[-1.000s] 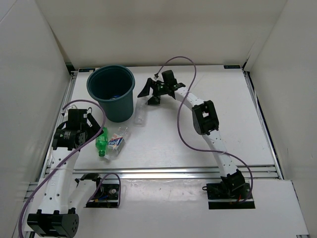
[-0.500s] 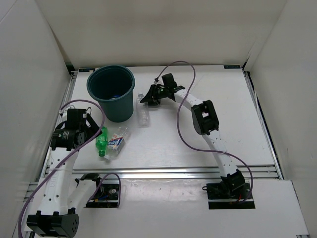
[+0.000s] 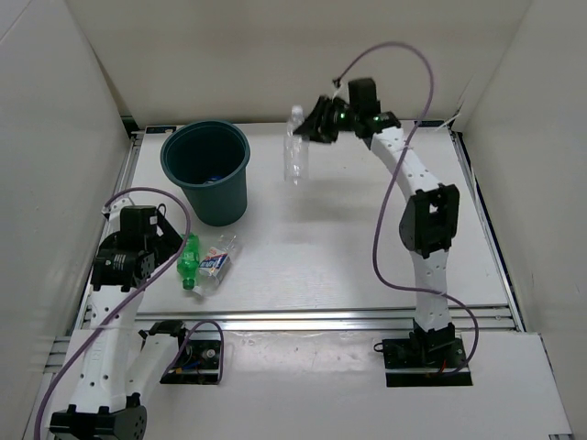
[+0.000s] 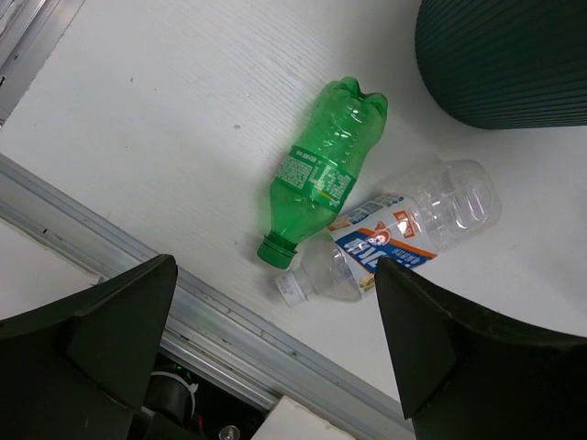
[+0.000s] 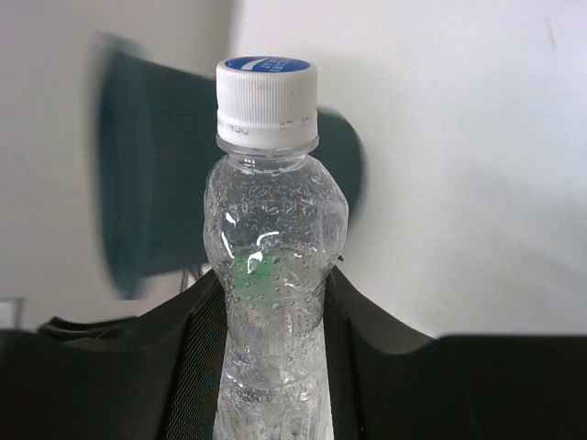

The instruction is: Put the plastic bottles in the bin

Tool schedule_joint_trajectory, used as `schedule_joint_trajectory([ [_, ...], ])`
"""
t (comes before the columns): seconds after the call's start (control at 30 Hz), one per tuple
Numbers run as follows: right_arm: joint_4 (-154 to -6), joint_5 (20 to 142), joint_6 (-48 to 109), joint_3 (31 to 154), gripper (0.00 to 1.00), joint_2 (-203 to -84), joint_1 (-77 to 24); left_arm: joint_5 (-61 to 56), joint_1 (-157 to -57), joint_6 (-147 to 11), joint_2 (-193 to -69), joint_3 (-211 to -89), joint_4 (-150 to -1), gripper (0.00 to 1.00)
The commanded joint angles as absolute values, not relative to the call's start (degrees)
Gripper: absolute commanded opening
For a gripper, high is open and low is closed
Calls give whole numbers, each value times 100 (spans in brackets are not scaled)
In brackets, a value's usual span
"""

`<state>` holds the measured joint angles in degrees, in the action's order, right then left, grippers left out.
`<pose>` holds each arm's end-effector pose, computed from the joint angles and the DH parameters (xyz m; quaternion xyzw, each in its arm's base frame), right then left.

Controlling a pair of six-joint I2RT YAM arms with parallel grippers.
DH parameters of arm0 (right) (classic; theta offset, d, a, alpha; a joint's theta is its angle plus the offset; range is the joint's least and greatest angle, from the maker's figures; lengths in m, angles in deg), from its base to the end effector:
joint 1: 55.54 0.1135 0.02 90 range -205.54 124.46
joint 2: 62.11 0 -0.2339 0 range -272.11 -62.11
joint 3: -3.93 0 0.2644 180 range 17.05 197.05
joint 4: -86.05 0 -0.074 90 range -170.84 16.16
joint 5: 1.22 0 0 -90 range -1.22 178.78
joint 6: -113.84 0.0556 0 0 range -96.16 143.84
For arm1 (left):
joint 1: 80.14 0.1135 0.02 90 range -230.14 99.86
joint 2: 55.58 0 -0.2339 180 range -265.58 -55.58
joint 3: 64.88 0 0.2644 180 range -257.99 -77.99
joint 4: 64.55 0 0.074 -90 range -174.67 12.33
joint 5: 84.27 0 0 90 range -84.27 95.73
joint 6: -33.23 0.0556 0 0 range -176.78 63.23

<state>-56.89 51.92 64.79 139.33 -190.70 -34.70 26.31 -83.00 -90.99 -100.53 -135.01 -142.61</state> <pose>0.4842 0.2200 0.2680 -0.0114 0.8375 0.4779 0.2648 0.1706 0.0110 0.2907 -0.3068 0.8827 0.0610 0.3508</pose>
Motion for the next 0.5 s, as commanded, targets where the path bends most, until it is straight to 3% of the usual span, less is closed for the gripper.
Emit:
schedule_joint_trajectory([
  [0.0,-6192,5695,6234,15087,26,-18339,-3094,2674,-8322,-9149,-10067,-13407,-14024,100],
  [0.13,-7081,6012,5944,15746,35,-18715,-2349,2464,-8322,-8975,-10259,-13459,-13972,100],
  [0.27,-7862,6723,5716,16216,38,-19121,-1715,2244,-8322,-8535,-10383,-13714,-13910,100],
  [0.43,-8531,7331,5320,16347,34,-19586,-1345,1962,-8322,-7806,-10436,-14127,-13910,100],
  [0.47,-8532,7331,5215,16287,38,-19692,-1292,1909,-8322,-7726,-10436,-14180,-13962,100],
])
